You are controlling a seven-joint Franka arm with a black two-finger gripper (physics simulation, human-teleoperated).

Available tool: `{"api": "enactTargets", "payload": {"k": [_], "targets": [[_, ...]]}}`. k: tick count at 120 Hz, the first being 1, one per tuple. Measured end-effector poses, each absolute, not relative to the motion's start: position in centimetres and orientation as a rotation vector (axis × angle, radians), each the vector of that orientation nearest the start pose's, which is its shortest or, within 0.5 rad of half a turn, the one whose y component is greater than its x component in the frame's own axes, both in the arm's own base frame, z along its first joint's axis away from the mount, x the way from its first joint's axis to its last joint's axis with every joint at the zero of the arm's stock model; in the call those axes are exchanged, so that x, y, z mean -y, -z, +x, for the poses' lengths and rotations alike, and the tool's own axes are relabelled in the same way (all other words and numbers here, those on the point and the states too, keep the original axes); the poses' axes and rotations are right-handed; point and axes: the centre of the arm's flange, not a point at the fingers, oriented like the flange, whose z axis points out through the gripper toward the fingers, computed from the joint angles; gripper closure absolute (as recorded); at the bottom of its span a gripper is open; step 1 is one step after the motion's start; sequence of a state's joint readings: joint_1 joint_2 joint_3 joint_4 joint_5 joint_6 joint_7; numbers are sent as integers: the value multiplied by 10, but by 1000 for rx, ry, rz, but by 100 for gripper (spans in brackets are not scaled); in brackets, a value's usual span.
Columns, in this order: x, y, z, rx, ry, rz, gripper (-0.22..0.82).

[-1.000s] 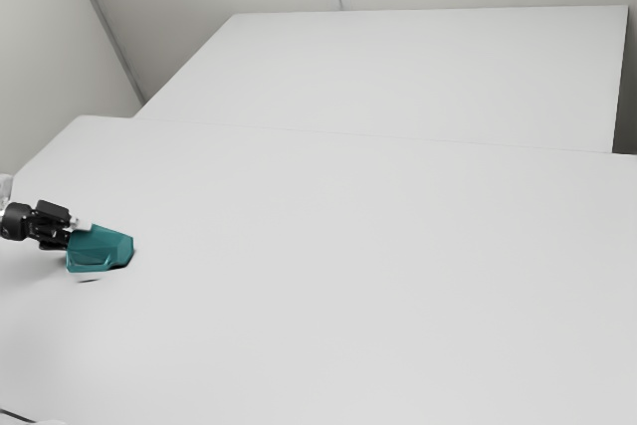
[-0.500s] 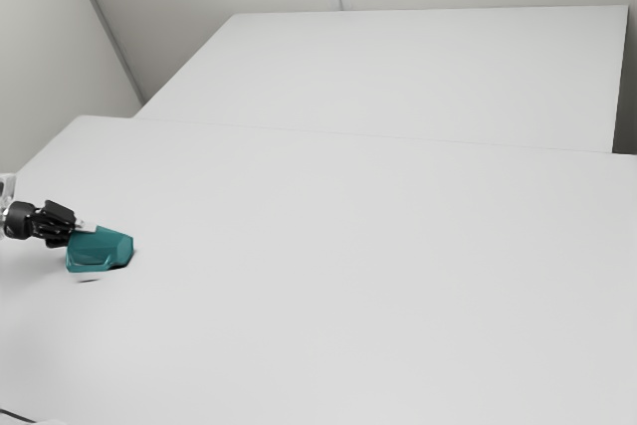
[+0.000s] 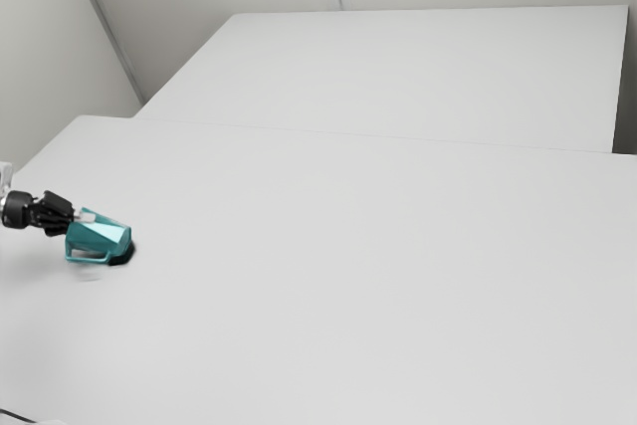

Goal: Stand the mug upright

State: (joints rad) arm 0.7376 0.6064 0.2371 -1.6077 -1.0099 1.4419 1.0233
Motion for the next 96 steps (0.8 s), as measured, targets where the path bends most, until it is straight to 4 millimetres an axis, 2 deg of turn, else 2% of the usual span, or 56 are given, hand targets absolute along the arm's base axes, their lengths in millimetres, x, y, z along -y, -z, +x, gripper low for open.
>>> {"api": "enactTargets", "payload": {"k": [16, 27, 42, 52, 62, 70, 85, 96], "targets": [[-437, -309, 463, -202, -443, 2064, 78], [-417, -350, 485, -120, -484, 2095, 78], [-360, -400, 528, 37, -480, 2175, 78], [-317, -435, 545, 152, -440, 2268, 78], [-271, -461, 544, 249, -374, 2366, 78], [-232, -474, 536, 326, -314, 2446, 78], [-173, -491, 523, 511, -194, 2646, 78], [-130, -488, 515, 663, -99, 2776, 78]]}}
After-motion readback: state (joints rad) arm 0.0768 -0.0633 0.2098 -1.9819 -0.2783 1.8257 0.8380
